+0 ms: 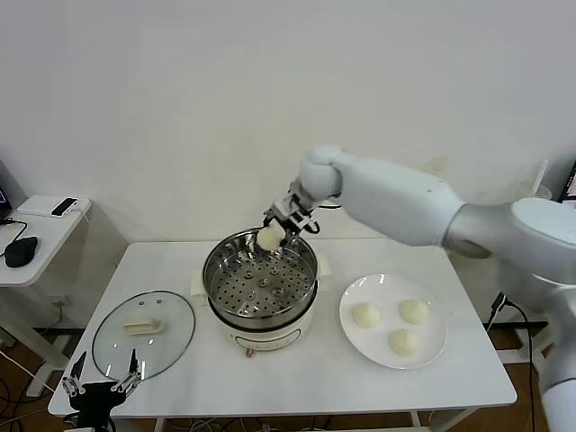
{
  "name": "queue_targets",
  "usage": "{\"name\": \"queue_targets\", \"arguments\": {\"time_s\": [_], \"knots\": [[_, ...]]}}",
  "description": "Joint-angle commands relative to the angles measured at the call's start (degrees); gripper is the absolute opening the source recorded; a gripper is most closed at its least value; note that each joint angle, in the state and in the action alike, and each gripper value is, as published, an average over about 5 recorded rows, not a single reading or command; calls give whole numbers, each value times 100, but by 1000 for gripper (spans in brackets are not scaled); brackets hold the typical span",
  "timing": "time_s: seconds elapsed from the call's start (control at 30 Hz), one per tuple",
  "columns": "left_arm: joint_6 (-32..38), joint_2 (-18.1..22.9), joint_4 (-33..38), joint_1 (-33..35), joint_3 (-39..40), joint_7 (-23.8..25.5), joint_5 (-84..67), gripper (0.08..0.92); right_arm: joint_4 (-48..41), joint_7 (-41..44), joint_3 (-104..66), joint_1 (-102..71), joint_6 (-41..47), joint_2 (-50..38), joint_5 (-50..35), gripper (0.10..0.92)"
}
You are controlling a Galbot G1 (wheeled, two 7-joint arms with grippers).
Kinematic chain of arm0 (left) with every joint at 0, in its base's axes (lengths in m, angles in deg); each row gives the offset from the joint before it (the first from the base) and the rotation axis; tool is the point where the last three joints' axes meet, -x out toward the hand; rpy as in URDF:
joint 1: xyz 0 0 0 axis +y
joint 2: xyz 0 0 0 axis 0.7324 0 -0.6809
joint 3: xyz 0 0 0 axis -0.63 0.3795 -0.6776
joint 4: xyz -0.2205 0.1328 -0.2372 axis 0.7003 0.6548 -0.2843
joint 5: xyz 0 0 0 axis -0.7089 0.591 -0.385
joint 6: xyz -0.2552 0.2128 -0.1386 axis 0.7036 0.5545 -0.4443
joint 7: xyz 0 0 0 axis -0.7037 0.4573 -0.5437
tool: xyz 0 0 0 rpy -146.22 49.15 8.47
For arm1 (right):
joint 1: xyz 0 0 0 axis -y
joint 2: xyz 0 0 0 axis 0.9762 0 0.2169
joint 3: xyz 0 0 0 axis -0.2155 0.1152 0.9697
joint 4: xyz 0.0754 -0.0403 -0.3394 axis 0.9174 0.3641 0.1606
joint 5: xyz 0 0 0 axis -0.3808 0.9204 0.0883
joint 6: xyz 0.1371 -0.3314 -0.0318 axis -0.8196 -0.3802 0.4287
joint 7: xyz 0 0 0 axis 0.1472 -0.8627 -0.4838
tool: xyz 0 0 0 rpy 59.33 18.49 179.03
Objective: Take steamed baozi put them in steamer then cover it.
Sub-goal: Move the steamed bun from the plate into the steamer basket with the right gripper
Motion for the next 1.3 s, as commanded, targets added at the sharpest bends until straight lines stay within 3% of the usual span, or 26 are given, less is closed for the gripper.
{"name": "queue_targets", "arguments": {"time_s": [0.03,0.5,0.73,0.9,1.03,1.13,1.3], "knots": [[4,10,8,0,-22,-1,-2,823,-426,-293,299,-116,-756,489,768,585],[4,18,-5,-7,-90,-1,0,823,-1218,-864,28,-479,-1638,819,1955,587],[2,10,0,-30,-85,-3,-1,823,-1349,-873,9,-574,-1705,867,2071,595],[1,3,22,-33,-83,-2,0,823,-1367,-869,8,-579,-1729,873,2033,701],[-2,6,40,-25,-86,-3,3,823,-1300,-791,0,-465,-1682,834,1708,795],[-4,11,62,-14,-92,-4,3,823,-1024,-548,42,-271,-1391,680,1094,819],[-13,1,143,10,-119,2,-7,823,88,311,151,322,97,6,-433,823]]}}
